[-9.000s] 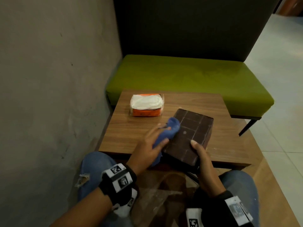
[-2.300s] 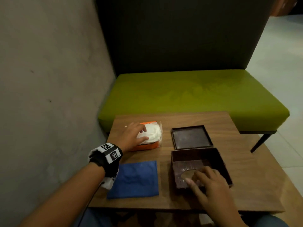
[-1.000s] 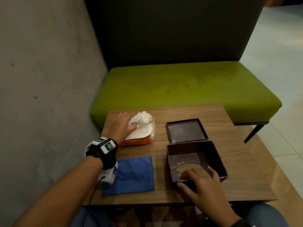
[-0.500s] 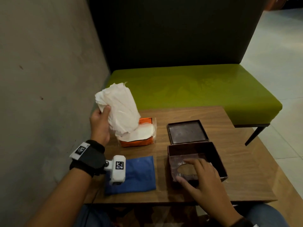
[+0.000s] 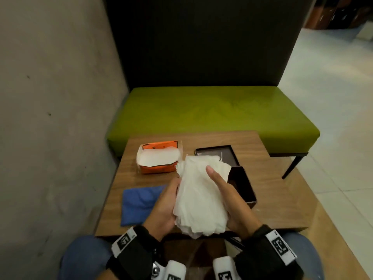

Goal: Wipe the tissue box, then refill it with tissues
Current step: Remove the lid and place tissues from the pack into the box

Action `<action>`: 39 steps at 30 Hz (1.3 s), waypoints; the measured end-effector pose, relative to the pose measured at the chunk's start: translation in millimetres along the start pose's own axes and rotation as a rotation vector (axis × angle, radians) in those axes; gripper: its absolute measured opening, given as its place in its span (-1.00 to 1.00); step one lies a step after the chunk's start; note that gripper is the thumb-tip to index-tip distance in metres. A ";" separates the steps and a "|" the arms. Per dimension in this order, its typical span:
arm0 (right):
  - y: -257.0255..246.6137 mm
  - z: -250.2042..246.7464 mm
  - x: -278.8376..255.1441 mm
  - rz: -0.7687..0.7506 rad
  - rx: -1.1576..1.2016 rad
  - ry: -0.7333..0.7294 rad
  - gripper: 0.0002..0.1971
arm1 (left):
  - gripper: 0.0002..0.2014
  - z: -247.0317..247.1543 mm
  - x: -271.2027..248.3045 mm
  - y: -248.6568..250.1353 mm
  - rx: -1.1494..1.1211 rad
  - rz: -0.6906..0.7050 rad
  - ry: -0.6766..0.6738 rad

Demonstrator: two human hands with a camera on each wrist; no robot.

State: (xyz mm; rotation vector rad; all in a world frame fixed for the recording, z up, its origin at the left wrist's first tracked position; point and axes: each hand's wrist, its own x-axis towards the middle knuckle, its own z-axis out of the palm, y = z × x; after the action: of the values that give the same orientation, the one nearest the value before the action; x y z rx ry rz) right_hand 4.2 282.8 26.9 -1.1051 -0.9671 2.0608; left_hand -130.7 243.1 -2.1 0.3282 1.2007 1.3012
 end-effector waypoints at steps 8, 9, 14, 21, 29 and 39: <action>12.8 -13.7 -2.4 -0.091 0.020 0.122 -0.65 | -0.61 19.8 -14.6 -5.6 0.078 0.065 -0.016; 13.9 -11.8 -2.5 -0.111 0.000 0.127 -0.66 | -0.63 22.2 -15.7 -7.2 0.126 0.073 -0.014; 14.7 -15.2 -2.8 -0.149 -0.079 0.176 -0.68 | -0.57 24.3 -17.6 -6.8 0.314 0.112 -0.048; 7.4 -28.8 -2.7 -0.267 0.324 0.203 -0.57 | -0.45 13.6 -27.0 -5.7 -0.008 0.072 -0.237; 7.8 -33.0 -9.7 -0.262 0.235 0.158 -0.49 | -0.46 7.0 -23.1 -15.4 0.068 0.127 -0.097; -11.2 -48.1 -7.7 -0.170 -0.052 0.229 -0.68 | -0.74 19.7 -5.9 2.4 0.177 0.086 -0.050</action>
State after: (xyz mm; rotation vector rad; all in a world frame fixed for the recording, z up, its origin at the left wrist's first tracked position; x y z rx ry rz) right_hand 51.3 298.3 20.7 -1.2113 -0.9690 1.7400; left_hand -115.0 247.0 10.8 0.5426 1.2736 1.2547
